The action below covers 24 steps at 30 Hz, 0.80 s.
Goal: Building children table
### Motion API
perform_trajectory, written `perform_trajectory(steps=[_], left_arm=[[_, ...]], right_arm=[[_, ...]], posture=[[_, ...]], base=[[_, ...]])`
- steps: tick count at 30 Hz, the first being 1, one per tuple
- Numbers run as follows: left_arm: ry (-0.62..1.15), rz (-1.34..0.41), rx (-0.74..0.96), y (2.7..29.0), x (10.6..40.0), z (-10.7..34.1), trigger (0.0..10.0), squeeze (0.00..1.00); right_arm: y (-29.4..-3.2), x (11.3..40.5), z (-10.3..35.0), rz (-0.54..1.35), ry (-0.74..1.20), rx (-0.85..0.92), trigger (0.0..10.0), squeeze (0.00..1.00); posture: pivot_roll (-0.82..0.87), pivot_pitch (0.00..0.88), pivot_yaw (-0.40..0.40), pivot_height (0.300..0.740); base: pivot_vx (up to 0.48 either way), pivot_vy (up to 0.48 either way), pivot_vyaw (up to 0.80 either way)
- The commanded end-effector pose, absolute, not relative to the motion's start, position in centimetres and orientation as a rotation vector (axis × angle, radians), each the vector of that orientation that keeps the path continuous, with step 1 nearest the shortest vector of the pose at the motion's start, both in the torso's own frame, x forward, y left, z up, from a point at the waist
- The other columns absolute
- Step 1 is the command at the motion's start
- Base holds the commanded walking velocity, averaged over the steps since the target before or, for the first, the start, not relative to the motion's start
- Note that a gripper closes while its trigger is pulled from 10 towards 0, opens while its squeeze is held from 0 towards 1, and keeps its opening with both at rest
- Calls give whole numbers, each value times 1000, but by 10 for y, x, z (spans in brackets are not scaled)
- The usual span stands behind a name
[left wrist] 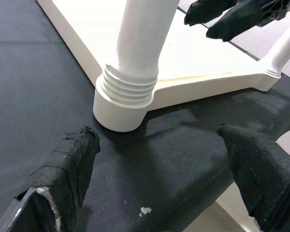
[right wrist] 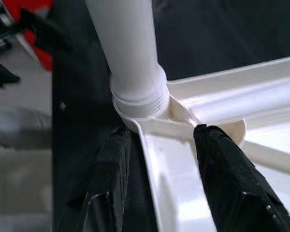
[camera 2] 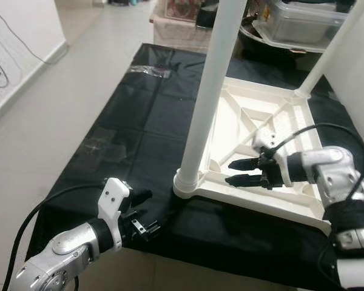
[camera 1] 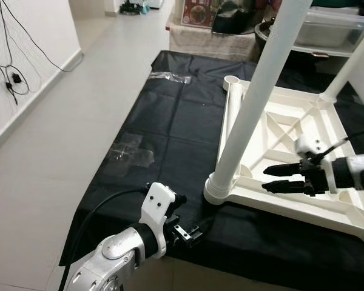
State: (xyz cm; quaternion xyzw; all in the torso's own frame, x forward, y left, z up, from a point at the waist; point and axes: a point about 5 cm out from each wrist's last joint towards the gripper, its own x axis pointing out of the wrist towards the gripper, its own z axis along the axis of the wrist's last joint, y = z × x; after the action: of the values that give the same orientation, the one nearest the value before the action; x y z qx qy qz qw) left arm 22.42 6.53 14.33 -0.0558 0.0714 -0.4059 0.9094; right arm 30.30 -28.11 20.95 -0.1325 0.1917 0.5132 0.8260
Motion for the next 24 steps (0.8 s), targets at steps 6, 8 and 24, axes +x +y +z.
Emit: perform_trajectory(steps=[6,8,24], left_arm=[[142,-849,-102,63,227,139,10000,0],[132,-856,-89,63,228,139,10000,0],[124,-864,-78,61,232,133,10000,0]], right_arm=[[-273,301,206,1064,268,-154,10000,0],[-263,303,202,1047,228,-109,10000,1000],[-229,304,211,1071,79,-28,10000,0]], posture=[[97,14,-88,740],[106,0,-86,740],[109,0,-85,740]], base=[[0,0,0],[0,0,0],[0,0,0]])
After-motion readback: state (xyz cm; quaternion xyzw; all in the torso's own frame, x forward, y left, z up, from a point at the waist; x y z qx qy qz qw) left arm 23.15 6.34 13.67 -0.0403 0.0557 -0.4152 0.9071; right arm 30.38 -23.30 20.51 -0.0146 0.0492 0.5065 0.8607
